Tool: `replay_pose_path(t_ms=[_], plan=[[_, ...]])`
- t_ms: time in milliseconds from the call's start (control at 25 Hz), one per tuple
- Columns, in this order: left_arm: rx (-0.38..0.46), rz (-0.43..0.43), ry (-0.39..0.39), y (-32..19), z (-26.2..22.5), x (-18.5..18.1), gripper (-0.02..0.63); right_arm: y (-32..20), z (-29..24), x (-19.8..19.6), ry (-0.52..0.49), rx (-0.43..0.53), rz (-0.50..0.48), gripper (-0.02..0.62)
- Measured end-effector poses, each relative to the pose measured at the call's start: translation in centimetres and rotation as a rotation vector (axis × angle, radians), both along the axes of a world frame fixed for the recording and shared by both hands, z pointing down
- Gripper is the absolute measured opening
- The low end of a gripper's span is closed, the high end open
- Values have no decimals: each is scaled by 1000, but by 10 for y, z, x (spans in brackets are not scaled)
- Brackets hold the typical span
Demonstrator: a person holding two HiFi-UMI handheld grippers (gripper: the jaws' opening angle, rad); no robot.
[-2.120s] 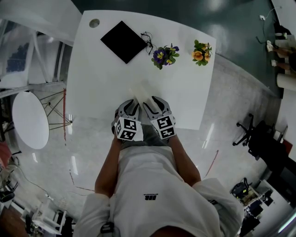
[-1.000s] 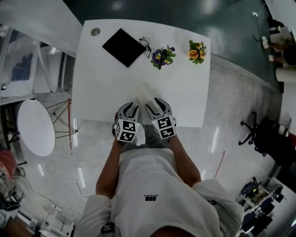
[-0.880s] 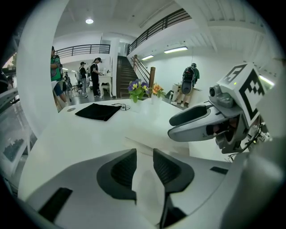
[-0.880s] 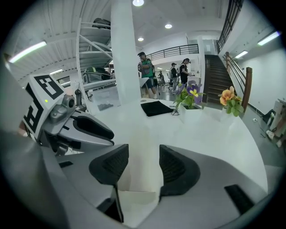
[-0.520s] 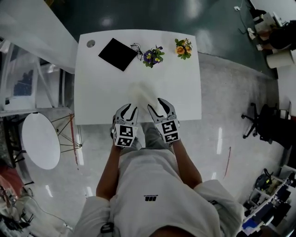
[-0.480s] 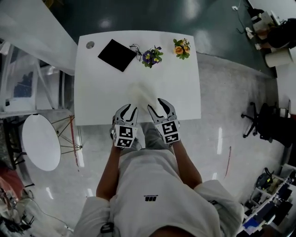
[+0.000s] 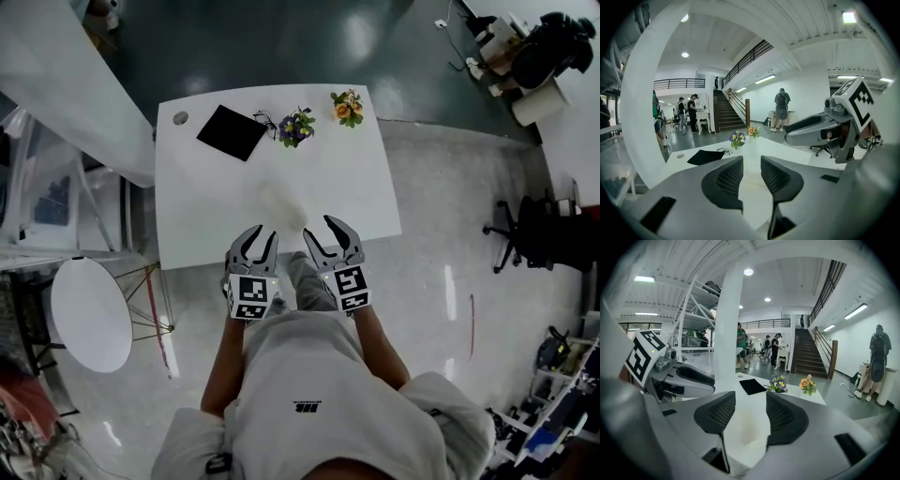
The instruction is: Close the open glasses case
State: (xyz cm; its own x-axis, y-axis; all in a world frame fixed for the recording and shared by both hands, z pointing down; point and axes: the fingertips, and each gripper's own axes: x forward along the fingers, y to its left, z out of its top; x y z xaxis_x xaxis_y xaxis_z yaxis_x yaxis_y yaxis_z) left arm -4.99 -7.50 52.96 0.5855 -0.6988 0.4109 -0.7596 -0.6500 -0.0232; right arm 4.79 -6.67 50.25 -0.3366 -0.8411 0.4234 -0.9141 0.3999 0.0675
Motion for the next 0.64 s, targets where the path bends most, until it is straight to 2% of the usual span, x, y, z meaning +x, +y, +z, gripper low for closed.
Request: replay_pose_path(t_ms=[280, 640], plan=[[40, 5, 1, 4, -14, -15, 131, 13, -13, -1, -2, 25, 40, 207], [55, 19, 16, -13, -27, 2, 153, 0, -16, 12, -2, 33, 40, 205]])
